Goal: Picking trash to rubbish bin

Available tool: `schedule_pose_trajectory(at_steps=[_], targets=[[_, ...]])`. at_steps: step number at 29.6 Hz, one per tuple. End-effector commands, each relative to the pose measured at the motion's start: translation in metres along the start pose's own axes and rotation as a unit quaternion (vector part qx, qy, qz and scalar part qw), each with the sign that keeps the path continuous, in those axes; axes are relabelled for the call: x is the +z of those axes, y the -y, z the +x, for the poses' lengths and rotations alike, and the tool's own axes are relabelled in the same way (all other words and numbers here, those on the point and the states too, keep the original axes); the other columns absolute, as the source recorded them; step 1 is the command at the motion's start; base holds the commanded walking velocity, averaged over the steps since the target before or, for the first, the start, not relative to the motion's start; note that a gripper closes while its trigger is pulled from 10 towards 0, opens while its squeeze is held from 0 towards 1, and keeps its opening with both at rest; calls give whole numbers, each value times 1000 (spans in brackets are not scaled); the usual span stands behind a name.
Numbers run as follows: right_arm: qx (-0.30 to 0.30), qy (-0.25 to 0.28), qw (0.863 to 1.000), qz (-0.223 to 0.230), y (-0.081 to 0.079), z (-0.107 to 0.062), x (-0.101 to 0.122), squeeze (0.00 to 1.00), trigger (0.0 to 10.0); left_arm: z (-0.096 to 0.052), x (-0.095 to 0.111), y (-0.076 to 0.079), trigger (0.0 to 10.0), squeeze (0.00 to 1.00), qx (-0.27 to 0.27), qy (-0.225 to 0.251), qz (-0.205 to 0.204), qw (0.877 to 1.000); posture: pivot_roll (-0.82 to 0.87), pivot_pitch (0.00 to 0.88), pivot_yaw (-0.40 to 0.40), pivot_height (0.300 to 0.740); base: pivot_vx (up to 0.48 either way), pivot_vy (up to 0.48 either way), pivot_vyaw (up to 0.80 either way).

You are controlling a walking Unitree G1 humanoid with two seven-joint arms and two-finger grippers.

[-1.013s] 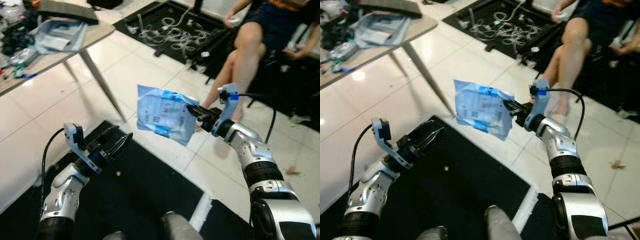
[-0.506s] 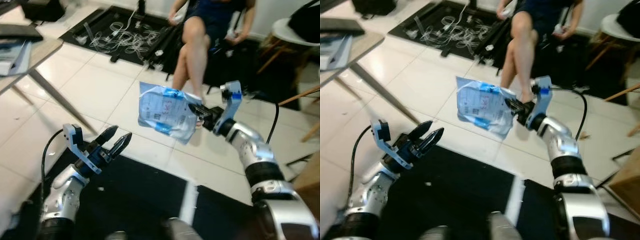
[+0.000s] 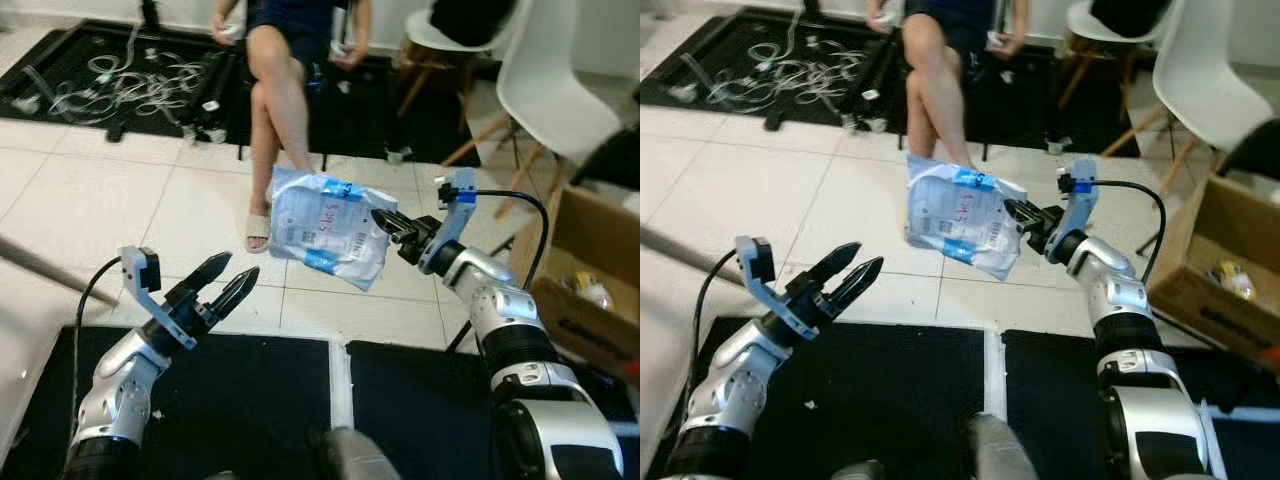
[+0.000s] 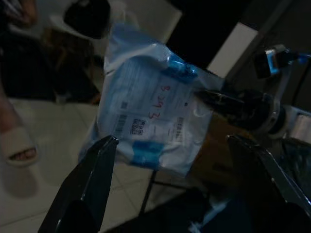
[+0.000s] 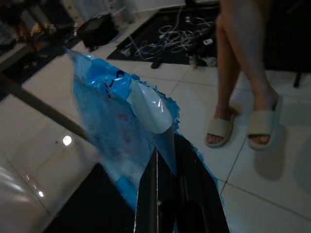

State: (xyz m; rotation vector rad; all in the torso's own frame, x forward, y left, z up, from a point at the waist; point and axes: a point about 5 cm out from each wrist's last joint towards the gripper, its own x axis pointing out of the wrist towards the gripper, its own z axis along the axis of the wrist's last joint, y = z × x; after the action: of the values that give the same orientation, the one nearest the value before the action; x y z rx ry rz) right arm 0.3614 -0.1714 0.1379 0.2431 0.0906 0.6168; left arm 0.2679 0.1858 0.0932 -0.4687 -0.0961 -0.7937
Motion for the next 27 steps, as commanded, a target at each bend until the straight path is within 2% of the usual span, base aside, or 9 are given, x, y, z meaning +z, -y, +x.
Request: schedule_pose_trajectory(at_steps=[1,27], targets=[[-11,2,1000,-3,5,-4,2,0,10000,-1,-4,1,10000,0,-2,-11,1,1000,5,132,-4,740,0,0,-775],[-12,2,1000,-4,6,-4,2,0,10000,-1,-5,2,10000,0,-5,-15,2,1000,5,136,-2,740,0,0,-775]])
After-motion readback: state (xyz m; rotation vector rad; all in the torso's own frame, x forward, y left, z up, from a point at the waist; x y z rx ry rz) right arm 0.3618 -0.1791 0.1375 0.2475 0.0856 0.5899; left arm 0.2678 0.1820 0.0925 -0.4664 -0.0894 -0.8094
